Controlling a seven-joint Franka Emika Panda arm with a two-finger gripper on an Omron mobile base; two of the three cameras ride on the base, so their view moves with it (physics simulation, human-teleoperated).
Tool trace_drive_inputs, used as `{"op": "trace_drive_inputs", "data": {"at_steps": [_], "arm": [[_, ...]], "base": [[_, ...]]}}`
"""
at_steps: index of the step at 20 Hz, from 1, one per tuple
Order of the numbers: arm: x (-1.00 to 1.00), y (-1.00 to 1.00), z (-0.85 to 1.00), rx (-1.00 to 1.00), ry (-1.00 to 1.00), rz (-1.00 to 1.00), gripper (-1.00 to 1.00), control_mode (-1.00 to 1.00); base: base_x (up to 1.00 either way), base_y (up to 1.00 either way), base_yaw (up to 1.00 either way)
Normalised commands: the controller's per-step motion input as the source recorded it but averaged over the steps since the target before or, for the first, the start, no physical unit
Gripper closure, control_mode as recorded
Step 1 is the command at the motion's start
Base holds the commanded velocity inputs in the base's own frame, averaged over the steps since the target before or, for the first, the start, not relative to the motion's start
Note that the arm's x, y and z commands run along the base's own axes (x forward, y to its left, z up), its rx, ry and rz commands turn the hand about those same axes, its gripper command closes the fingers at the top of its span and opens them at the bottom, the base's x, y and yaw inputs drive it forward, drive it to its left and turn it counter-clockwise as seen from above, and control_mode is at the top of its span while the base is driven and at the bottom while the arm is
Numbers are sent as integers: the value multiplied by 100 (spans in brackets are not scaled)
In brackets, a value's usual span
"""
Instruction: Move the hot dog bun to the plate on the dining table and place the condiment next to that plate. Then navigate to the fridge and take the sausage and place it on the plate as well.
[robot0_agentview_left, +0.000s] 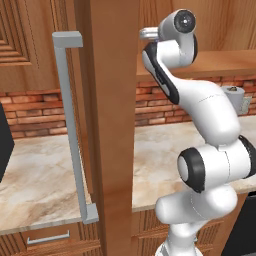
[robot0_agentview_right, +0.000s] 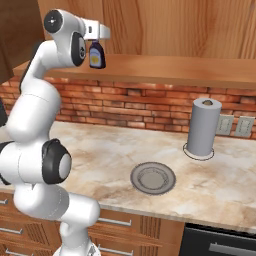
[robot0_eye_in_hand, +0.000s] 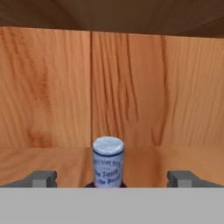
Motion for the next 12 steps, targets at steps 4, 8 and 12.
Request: {"op": "trace_drive_inputs", "data": {"at_steps": [4, 8, 12], "arm": [[20, 0, -10, -2, 3, 0, -100, -100], [31, 0, -5, 0, 0, 0, -100, -100], [24, 1, -10, -1, 0, 0, -100, -100]], "base": [[0, 0, 0], [0, 0, 0], [0, 0, 0]]}}
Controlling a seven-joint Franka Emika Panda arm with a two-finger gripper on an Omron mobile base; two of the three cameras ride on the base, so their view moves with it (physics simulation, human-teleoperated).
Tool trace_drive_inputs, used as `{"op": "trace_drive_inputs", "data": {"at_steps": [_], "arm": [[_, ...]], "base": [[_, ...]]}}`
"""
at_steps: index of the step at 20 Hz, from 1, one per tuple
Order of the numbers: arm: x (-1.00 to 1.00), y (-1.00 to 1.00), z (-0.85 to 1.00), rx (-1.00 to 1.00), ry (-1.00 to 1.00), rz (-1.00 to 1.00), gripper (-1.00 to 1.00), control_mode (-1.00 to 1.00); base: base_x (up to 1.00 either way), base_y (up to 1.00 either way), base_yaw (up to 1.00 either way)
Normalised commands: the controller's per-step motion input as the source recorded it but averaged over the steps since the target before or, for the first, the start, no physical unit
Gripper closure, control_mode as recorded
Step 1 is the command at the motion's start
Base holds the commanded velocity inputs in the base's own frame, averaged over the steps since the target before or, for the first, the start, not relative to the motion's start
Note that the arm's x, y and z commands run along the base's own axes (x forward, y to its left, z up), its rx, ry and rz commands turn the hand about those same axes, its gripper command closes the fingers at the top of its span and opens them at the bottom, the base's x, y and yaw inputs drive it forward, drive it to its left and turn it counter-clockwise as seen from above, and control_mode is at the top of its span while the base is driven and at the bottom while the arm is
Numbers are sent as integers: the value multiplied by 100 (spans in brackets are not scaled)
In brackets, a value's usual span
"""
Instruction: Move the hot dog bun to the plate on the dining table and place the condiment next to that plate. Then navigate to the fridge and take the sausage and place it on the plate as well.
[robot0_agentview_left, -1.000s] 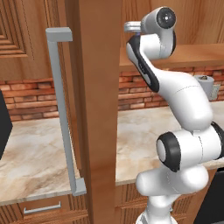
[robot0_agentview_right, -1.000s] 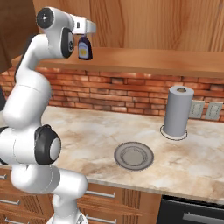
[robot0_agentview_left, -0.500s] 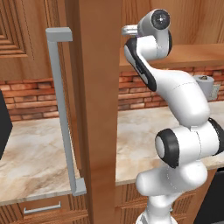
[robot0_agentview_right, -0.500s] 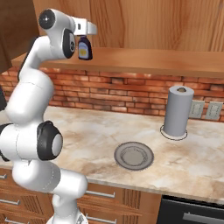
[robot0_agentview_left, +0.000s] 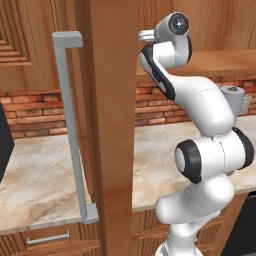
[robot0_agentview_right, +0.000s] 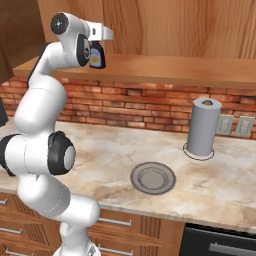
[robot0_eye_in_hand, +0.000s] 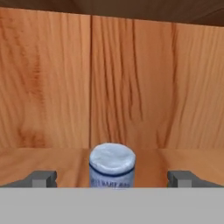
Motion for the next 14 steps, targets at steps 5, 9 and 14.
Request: {"op": "trace_drive_inputs", "data": {"at_steps": [5, 9, 14], "arm": [[12, 2, -11, -2, 1, 0, 100, -100], [0, 1, -2, 0, 3, 0, 100, -100], [-3, 0, 0, 0, 0, 0, 100, -100]], "base": [[0, 0, 0], [0, 0, 0], [0, 0, 0]]}}
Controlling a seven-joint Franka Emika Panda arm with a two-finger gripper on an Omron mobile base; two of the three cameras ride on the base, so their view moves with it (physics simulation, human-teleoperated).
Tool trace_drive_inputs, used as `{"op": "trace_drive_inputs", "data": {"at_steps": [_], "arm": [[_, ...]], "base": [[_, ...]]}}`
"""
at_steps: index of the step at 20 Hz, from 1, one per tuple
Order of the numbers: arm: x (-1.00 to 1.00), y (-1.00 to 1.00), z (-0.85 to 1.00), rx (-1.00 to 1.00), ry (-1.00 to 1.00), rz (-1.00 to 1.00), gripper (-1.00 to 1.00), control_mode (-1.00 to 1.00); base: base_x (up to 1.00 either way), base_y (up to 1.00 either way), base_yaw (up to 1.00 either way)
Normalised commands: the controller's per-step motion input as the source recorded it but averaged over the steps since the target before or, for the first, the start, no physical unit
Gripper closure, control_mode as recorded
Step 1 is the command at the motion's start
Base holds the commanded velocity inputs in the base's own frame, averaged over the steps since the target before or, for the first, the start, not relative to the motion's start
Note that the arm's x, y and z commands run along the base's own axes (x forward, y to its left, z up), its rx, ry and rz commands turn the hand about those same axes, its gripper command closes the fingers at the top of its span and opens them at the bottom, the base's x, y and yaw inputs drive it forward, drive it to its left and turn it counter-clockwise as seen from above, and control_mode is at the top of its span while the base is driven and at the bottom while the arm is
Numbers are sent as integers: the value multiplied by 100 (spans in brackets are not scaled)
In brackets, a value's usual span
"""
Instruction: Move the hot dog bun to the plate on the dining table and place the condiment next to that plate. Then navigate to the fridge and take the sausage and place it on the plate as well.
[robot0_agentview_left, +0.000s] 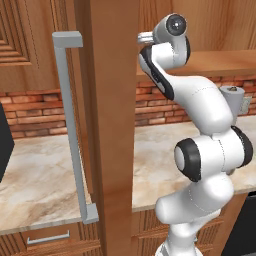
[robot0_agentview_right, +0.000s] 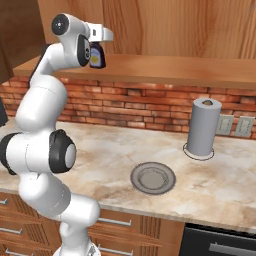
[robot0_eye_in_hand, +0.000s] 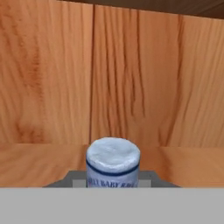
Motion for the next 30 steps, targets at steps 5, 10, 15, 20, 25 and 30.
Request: {"op": "trace_drive_inputs", "data": {"at_steps": [5, 10, 15, 20, 25, 30], "arm": [[-39, 0, 0, 0, -3, -1, 100, -100], [-50, -7, 6, 0, -10, -4, 100, -100], [-47, -18, 36, 0, -14, -10, 100, -100], [-58, -22, 54, 0, -19, -12, 100, -100], [-90, -8, 6, 0, -10, -7, 100, -100], [-100, 0, -15, 2, -5, -5, 100, -100]], "base": [[0, 0, 0], [0, 0, 0], [0, 0, 0], [0, 0, 0], [0, 0, 0], [0, 0, 0]]}}
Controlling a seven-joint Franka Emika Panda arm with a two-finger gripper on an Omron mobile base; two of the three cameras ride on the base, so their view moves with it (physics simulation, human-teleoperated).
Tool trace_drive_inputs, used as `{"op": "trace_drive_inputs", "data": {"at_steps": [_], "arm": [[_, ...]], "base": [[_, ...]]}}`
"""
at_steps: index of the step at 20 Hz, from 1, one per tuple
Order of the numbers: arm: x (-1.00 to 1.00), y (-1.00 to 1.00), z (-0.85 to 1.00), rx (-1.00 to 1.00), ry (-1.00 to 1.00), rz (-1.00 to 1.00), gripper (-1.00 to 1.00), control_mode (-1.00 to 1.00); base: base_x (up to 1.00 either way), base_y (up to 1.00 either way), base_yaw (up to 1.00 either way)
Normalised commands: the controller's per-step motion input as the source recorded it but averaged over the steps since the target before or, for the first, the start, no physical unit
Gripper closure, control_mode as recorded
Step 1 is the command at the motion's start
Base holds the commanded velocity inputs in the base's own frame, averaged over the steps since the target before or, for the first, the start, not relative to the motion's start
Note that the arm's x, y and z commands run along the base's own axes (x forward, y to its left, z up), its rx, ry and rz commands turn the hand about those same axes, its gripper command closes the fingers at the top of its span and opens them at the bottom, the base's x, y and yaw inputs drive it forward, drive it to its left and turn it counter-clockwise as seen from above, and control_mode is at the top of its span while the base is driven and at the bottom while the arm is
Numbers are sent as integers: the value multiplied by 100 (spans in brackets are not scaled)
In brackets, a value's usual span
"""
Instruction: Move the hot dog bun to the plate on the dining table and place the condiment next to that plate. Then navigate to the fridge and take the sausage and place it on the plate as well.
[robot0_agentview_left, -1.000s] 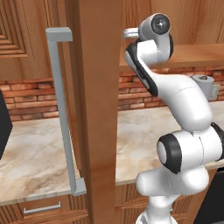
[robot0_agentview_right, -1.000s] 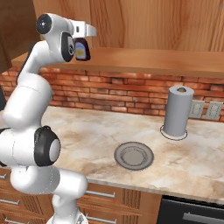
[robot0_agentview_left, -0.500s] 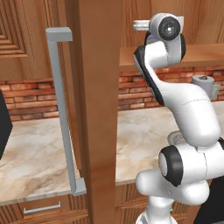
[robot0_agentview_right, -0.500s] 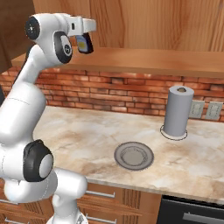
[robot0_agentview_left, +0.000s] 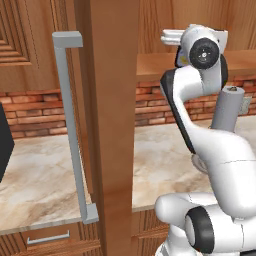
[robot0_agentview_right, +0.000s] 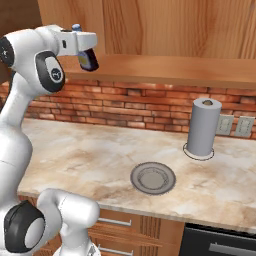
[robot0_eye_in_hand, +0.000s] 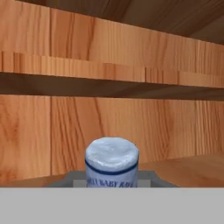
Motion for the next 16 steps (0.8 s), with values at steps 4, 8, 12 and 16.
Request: {"op": "trace_drive_inputs", "data": {"at_steps": [4, 8, 12, 16], "arm": [[-96, 0, -2, 2, -4, -4, 100, -100], [-87, 0, -10, 0, -1, -6, 100, -100], [-84, 0, -9, 0, 0, -5, 100, -100], [-94, 0, -3, 2, 0, -7, 100, -100]], "base": [[0, 0, 0], [0, 0, 0], [0, 0, 0], [0, 0, 0]]}}
